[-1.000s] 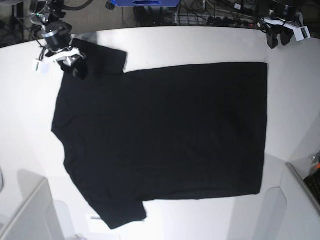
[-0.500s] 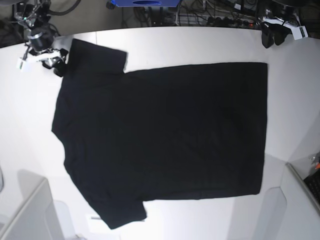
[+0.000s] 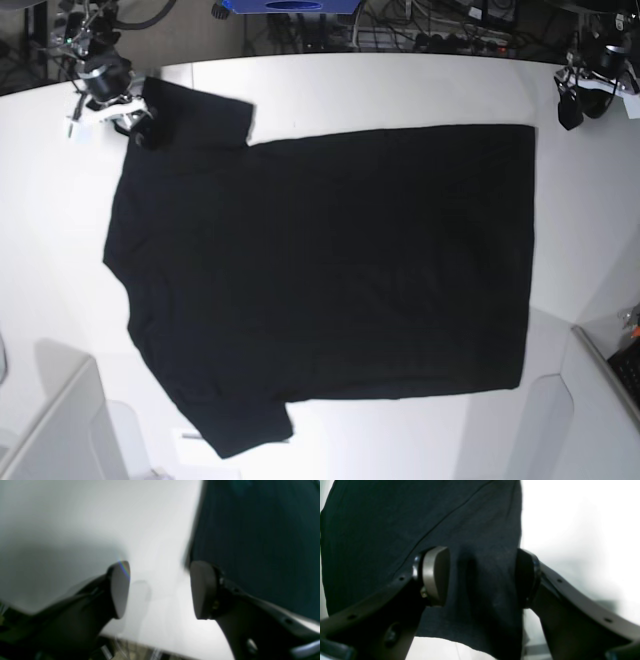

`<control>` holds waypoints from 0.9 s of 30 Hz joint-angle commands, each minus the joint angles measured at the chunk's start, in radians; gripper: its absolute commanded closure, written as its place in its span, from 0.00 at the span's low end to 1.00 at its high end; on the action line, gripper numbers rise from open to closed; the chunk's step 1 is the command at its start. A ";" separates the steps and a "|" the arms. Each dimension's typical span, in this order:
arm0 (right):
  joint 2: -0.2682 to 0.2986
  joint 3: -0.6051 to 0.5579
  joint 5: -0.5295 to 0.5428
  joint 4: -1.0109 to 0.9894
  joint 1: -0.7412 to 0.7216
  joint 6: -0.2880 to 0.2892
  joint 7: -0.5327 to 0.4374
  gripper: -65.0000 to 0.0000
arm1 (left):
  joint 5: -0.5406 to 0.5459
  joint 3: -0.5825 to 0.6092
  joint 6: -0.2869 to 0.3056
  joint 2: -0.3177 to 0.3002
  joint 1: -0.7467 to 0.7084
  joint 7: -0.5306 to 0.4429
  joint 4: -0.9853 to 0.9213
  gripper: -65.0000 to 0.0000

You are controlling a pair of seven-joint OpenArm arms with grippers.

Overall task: Fold the T-shirt properly
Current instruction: 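Lower both grippers to the shoulder corners of the black T-shirt, then close both grippers on the shirt's shoulder corners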

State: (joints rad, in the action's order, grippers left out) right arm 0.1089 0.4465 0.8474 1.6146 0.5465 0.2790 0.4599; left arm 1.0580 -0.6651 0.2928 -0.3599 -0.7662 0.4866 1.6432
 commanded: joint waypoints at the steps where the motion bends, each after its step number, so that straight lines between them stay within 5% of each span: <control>1: 0.004 0.001 -0.004 0.003 0.011 -0.004 0.021 0.43 | 0.015 -0.029 0.035 0.017 0.006 0.036 0.012 0.39; 7: 0.002 0.002 -0.004 -0.049 0.005 -0.004 0.021 0.47 | -0.137 -0.086 0.121 0.089 0.096 0.163 0.012 0.39; 13: 0.008 0.001 -0.004 -0.095 -0.006 0.019 0.021 1.00 | -0.230 -0.081 0.127 0.146 0.138 0.165 0.012 0.39; 27: 0.005 0.001 -0.004 -0.095 -0.004 0.038 0.021 1.00 | -0.233 -0.029 0.127 0.143 0.242 0.168 -0.068 0.40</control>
State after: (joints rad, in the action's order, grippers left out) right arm 0.1120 0.4496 0.8722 1.5204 0.5301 0.3302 0.4416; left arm 0.8131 -0.6926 0.4118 -0.2054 -0.5262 0.6552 1.5616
